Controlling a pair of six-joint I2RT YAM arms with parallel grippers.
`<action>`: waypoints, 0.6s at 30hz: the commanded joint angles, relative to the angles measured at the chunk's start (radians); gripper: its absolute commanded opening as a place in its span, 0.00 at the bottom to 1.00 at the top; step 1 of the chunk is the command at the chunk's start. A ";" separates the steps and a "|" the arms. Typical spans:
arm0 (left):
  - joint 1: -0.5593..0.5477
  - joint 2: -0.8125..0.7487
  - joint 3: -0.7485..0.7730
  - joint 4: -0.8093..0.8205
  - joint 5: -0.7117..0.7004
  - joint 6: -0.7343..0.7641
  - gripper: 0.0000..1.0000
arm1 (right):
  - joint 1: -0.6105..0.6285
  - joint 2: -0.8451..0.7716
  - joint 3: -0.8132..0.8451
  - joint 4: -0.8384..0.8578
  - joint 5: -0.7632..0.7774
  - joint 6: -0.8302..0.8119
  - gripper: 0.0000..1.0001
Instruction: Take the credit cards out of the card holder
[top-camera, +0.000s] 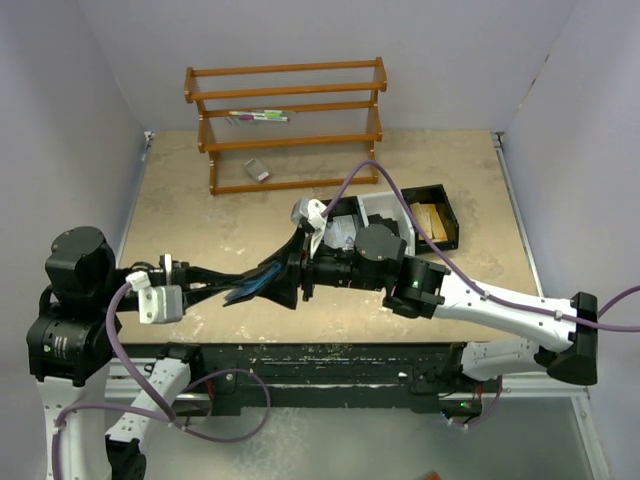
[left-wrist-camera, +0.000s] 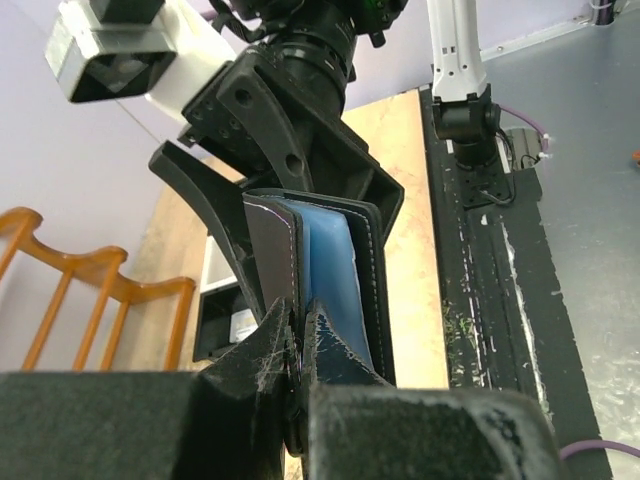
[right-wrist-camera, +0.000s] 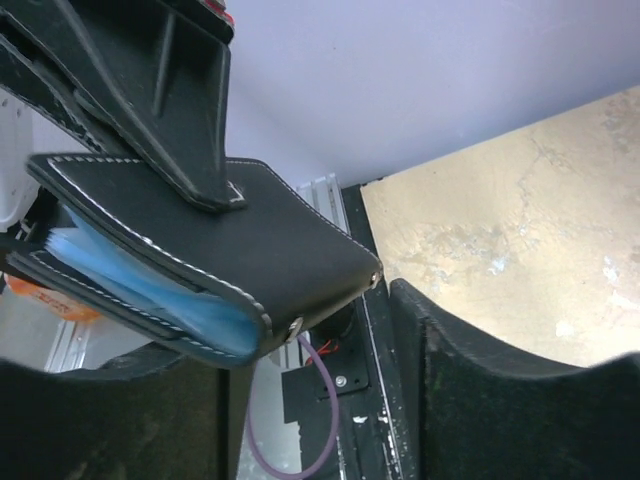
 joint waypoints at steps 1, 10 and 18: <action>0.000 0.021 0.012 -0.130 0.053 0.091 0.00 | 0.005 -0.026 0.044 0.104 0.038 0.007 0.52; 0.000 0.064 0.009 -0.287 0.023 0.239 0.00 | 0.013 0.013 0.073 0.063 0.141 0.043 0.30; 0.000 0.030 -0.241 -0.013 -0.468 0.161 0.00 | -0.034 -0.076 0.008 -0.341 0.451 0.198 0.86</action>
